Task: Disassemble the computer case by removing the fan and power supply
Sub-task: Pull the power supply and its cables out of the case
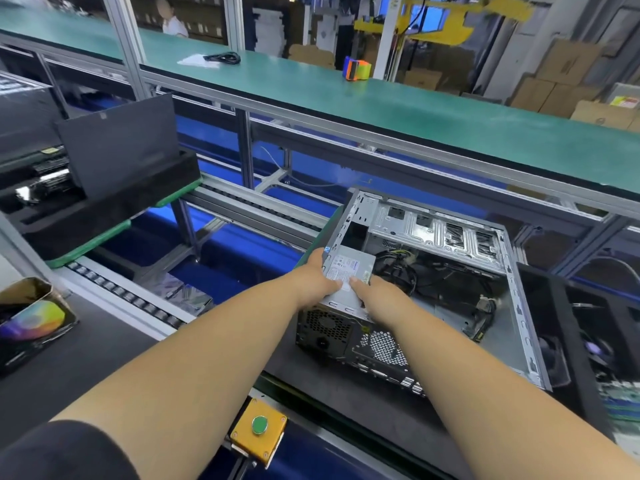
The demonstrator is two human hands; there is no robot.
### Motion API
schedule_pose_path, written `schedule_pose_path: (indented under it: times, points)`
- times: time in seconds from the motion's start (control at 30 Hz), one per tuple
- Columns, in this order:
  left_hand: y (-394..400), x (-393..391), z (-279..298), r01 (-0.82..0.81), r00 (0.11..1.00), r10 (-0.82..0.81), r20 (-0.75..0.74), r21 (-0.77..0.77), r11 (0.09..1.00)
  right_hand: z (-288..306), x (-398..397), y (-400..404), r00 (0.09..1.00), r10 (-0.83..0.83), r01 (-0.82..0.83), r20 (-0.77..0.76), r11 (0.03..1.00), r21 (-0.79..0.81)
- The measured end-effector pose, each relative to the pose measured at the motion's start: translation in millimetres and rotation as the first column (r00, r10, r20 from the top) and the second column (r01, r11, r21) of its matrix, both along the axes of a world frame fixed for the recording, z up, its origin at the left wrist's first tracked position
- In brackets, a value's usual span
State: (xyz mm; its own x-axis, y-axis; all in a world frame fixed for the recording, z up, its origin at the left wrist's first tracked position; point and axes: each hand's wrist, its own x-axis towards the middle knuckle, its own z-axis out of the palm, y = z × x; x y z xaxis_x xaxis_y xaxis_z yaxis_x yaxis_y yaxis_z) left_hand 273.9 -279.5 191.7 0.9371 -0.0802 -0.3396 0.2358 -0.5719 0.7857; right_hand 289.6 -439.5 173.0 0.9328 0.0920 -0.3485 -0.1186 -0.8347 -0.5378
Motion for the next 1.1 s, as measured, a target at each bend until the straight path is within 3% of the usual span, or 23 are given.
schedule_pose_path:
  times: [0.23, 0.3, 0.37, 0.43, 0.5, 0.57, 1.1]
  points:
    - [3.6, 1.8, -9.9, 0.049, 0.996, -0.05, 0.068, 0.008, 0.999, 4.9, -2.1, -0.3, 0.998, -0.07, 0.07, -0.003, 0.997, 0.035]
    - [10.4, -2.3, -10.1, 0.099, 0.99, -0.099, 0.099, 0.007, 0.995, 5.4, -7.7, -2.2, 0.994, -0.079, 0.074, 0.073, 0.995, 0.071]
    - [21.6, -9.9, -8.9, 0.222, 0.958, -0.245, 0.151, 0.154, 0.963, 5.3, -14.4, -3.2, 0.983, -0.032, 0.02, 0.183, 0.997, 0.069]
    - [31.4, -16.5, -7.8, 0.355, 0.883, -0.438, 0.169, 0.368, 0.859, 5.3, -17.5, -3.8, 0.974, 0.03, -0.039, 0.223, 0.999, 0.036]
    - [34.8, -17.0, -9.7, 0.381, 0.823, -0.542, 0.171, 0.54, 0.75, 6.0, -17.0, -4.4, 0.98, 0.061, -0.066, 0.188, 0.998, 0.02]
    - [31.5, -15.6, -13.5, 0.336, 0.809, -0.554, 0.197, 0.619, 0.71, 7.5, -15.9, -5.2, 0.987, 0.073, -0.077, 0.145, 0.997, 0.017]
    - [23.0, -19.0, -40.5, 0.153, 0.774, -0.473, 0.421, 0.6, 0.785, 4.2, -6.5, -6.7, 0.996, 0.021, -0.031, 0.081, 0.991, 0.129]
